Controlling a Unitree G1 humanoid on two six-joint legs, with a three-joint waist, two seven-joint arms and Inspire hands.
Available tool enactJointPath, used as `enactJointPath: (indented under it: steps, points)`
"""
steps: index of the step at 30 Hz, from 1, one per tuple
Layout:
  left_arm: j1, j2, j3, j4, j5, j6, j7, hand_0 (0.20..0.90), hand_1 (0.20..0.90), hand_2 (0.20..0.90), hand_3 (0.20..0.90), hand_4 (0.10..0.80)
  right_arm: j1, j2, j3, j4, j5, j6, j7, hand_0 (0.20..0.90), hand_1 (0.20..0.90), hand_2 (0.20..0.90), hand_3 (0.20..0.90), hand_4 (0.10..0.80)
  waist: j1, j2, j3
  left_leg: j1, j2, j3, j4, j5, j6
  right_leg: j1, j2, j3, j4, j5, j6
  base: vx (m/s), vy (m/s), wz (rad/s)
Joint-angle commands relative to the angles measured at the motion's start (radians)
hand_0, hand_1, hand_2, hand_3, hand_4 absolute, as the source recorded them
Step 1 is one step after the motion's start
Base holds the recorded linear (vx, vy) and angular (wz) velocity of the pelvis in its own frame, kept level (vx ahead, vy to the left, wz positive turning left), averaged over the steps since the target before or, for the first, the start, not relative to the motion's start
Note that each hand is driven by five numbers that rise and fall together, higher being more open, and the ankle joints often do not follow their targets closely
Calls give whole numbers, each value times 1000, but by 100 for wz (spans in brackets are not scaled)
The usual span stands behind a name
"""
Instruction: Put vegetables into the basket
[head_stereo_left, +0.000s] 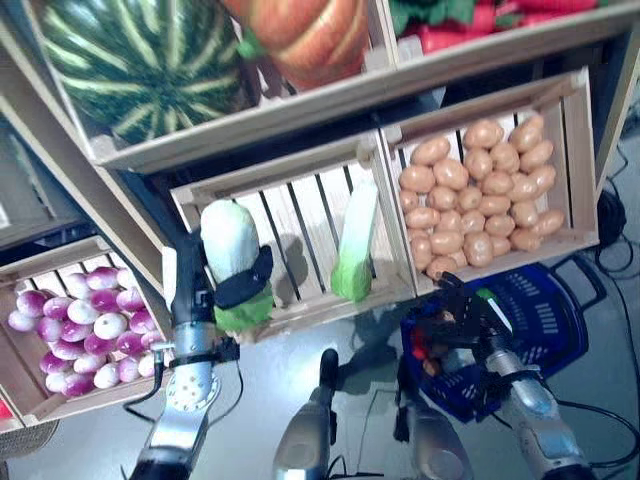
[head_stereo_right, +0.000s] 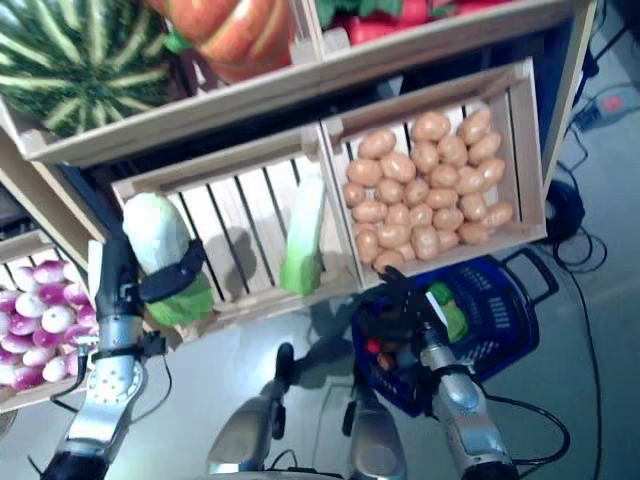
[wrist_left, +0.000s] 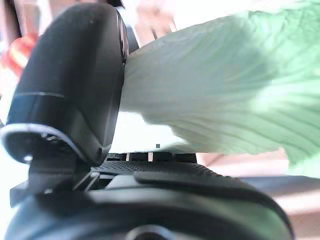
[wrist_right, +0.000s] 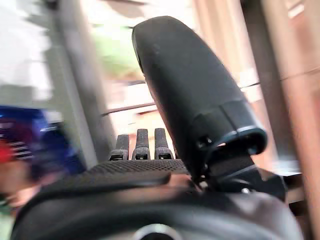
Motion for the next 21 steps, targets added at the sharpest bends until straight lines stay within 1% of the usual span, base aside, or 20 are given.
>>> enactJointPath:
  steps: [1,2,4,10,11,13,15,19,21]
  points:
    - [-21,40,9,-115,-202,-105,-212,300,300,300,300,400,26,-9,-2,-128,81,-138,102,900,900,900,900,800,12,-83,-150,-12,-32,1,12,-47,-16,52,-60,-9,-30,31,29,121,-24,4]
    - [-20,38,-4,-130,-246,-94,-271,300,300,300,300,400,26,-16,5,-154,88,-148,123,900,900,900,900,800,13,-83,-159,-2,-29,7,14,-51,-15,60,-61,-9,-28,29,29,113,-17,2]
    - [-24,45,-29,-148,-287,-74,-320,300,300,300,300,400,19,-37,19,-193,117,-153,164,900,900,900,900,800,12,-81,-175,16,-25,10,10,-55,-11,76,-61,-5,-25,23,29,120,-23,2]
    - [-84,53,-105,-145,-376,37,-382,300,300,300,300,400,-44,-46,94,-245,221,-120,255,900,900,900,900,800,21,-86,-222,63,-21,5,1,-67,-11,128,-68,0,-40,19,33,112,-39,1]
    - [-103,49,-133,-142,-396,61,-403,300,300,300,300,400,-67,-45,122,-252,239,-103,265,900,900,900,900,800,25,-89,-237,78,-18,6,-1,-72,-12,143,-71,1,-50,21,35,150,-41,0]
    - [-119,45,-159,-150,-406,78,-418,300,300,300,300,400,-86,-39,151,-255,257,-69,275,900,900,900,900,800,28,-90,-251,90,-17,6,-3,-77,-12,156,-74,1,-55,21,37,115,-29,1]
    - [-131,41,-177,-158,-400,82,-433,300,300,300,300,400,-96,-34,177,-255,301,-18,322,900,900,900,900,800,30,-92,-261,101,-16,9,-3,-82,-12,167,-77,0,-58,19,38,89,-19,0]
    - [-157,43,-213,-179,-426,101,-450,300,300,300,300,400,-97,-30,239,-244,385,82,376,900,900,900,900,800,29,-94,-286,128,-13,14,-3,-95,-10,192,-82,0,-64,15,39,103,-1,1]
    - [-168,46,-227,-181,-420,88,-437,300,300,300,300,400,-99,-26,260,-232,426,114,387,900,900,900,900,800,29,-94,-294,135,-12,16,-3,-99,-11,198,-84,2,-65,13,40,58,11,1]
